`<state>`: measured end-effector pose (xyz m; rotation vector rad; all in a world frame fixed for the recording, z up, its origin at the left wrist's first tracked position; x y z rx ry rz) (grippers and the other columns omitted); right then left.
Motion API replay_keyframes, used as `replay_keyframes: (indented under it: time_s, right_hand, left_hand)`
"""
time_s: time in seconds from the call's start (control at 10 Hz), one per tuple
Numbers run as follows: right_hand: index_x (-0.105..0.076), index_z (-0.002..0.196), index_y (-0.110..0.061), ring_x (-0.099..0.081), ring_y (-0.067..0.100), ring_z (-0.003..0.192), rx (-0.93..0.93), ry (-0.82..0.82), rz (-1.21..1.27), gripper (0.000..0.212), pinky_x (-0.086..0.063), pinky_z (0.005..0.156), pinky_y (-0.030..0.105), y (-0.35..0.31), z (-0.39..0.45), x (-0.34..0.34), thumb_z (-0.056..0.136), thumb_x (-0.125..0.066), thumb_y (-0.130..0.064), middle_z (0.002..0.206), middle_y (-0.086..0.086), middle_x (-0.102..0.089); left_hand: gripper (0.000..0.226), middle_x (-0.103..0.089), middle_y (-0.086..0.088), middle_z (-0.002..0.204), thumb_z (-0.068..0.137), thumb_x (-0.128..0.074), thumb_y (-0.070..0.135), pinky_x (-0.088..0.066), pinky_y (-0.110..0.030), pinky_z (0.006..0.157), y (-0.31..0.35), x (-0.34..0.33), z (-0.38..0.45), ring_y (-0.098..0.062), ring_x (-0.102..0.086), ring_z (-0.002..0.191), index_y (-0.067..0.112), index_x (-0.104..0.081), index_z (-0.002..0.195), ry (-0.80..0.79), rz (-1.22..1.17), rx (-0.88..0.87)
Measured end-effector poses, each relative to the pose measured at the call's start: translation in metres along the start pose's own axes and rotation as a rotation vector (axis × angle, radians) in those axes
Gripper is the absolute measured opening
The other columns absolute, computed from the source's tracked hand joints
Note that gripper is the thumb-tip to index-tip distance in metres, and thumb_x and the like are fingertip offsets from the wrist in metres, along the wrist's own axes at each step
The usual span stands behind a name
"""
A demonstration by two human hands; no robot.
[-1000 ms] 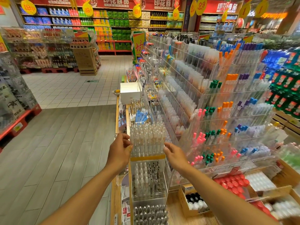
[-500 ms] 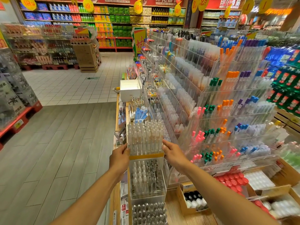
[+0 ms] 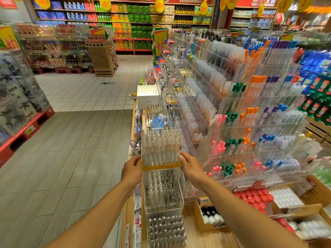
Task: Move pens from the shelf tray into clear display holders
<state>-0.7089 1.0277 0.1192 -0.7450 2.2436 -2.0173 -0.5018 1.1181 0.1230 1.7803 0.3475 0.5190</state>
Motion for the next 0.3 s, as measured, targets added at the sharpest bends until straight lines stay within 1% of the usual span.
replay_keyframes:
  time_s: [0.1,0.2,0.3]
  right_hand:
    - [-0.044,0.144,-0.016,-0.048,0.016,0.129,0.04,0.029,-0.017,0.044,-0.04,0.11,0.039,-0.001,-0.006,0.003,0.103,-0.045,-0.03,0.14,-0.002,-0.051]
    - [-0.047,0.142,-0.018,-0.052,0.009,0.121,0.104,0.06,-0.053,0.043,-0.042,0.099,0.024,0.001,-0.015,0.007,0.1,-0.053,-0.025,0.133,-0.008,-0.054]
    - [-0.047,0.14,-0.03,-0.054,-0.002,0.109,0.161,0.105,-0.094,0.046,-0.044,0.084,0.011,0.004,-0.032,0.01,0.097,-0.058,-0.02,0.128,-0.017,-0.054]
  left_hand:
    - [0.018,-0.068,-0.007,0.116,0.103,-0.05,0.022,-0.049,-0.051,0.102,-0.004,0.003,-0.007,-0.028,-0.062,0.11,0.019,-0.066,0.11,0.026,-0.013,0.029]
    - [0.017,-0.07,-0.006,0.1,0.102,-0.051,0.023,-0.053,-0.049,0.094,-0.009,0.01,-0.021,-0.028,-0.066,0.101,0.023,-0.067,0.096,0.07,-0.039,0.024]
    - [0.014,-0.07,0.0,0.097,0.102,-0.052,0.022,-0.057,-0.041,0.089,-0.02,0.02,-0.034,-0.021,-0.067,0.096,0.025,-0.066,0.101,0.143,-0.061,0.014]
Point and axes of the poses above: each hand's wrist, its own z-axis towards the middle knuckle, its own x-axis out of the back of the hand, y = z × x, the point moved 7 cm from there along z, towards the middle knuckle
